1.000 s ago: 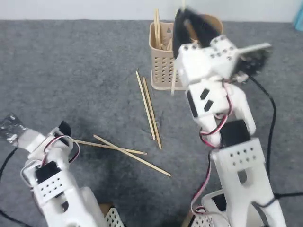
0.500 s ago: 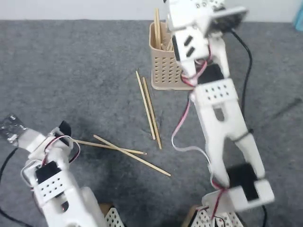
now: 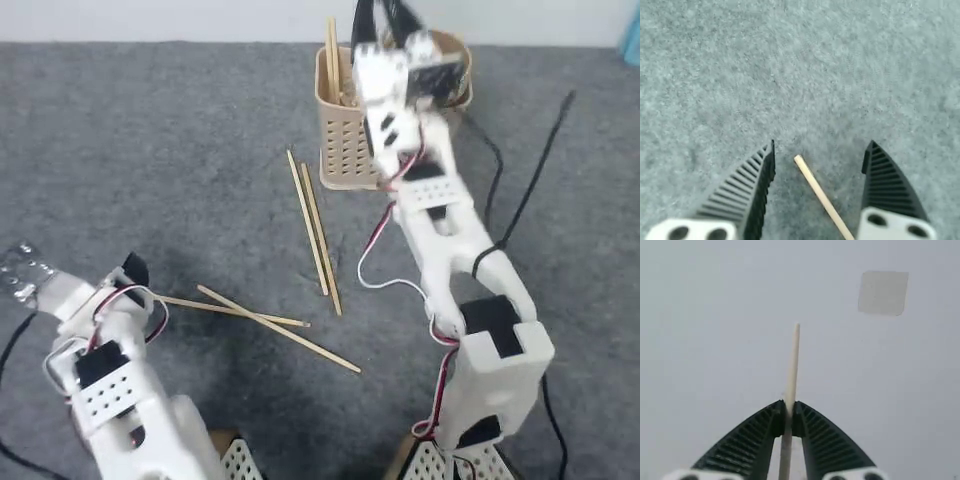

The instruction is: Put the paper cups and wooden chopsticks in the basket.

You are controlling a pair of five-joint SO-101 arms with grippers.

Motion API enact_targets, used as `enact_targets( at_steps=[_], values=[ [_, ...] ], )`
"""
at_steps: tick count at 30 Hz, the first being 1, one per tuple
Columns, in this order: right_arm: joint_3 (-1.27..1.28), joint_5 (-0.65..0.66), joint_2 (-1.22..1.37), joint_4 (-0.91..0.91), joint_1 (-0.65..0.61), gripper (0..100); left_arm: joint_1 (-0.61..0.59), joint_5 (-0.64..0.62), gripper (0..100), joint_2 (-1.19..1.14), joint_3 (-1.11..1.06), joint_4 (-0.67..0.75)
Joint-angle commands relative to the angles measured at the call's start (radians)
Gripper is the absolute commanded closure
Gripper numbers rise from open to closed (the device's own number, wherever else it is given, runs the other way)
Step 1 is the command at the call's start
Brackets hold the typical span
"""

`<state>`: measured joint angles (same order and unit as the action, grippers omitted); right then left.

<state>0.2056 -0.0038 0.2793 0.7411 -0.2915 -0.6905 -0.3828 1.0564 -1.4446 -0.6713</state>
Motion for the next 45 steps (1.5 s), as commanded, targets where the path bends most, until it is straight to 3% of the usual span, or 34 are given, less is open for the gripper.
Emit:
enact_targets(
  at_steps=[1, 4, 7, 16, 20, 24, 30, 35, 45],
  values=[
    [0.063, 0.014, -0.053, 0.056, -0.013, 99.0, 0.008, 0.003, 73, 0.015, 0.004, 0.037],
    [0.074, -0.002, -0.119, -0.064, -0.008, 92.4, 0.008, 0.003, 73, 0.015, 0.004, 0.037],
    [0.057, -0.101, -0.219, -0.217, 0.013, 83.9, 0.008, 0.003, 73, 0.015, 0.004, 0.037],
    [-0.055, -0.315, -0.668, -0.82, 0.067, 84.2, 0.003, 0.003, 73, 0.015, 0.004, 0.037],
    [-0.058, -0.318, -0.888, -1.219, 0.056, 84.4, 0.002, 0.003, 73, 0.015, 0.002, 0.035],
    [-0.044, -0.256, -1.035, -1.61, -0.041, 84.4, 0.002, 0.003, 73, 0.02, -0.008, 0.034],
    [0.069, -0.181, -1.084, -1.988, -0.196, 84.4, 0.002, 0.003, 73, 0.015, -0.008, 0.032],
    [0.278, -0.18, -1.036, -1.972, -0.268, 84.4, 0.002, 0.005, 73, 0.014, 0.018, -0.043],
    [0.528, -0.181, -0.773, -1.607, -0.337, 84.4, 0.002, 0.003, 73, 0.009, 0.019, -0.046]
  ],
)
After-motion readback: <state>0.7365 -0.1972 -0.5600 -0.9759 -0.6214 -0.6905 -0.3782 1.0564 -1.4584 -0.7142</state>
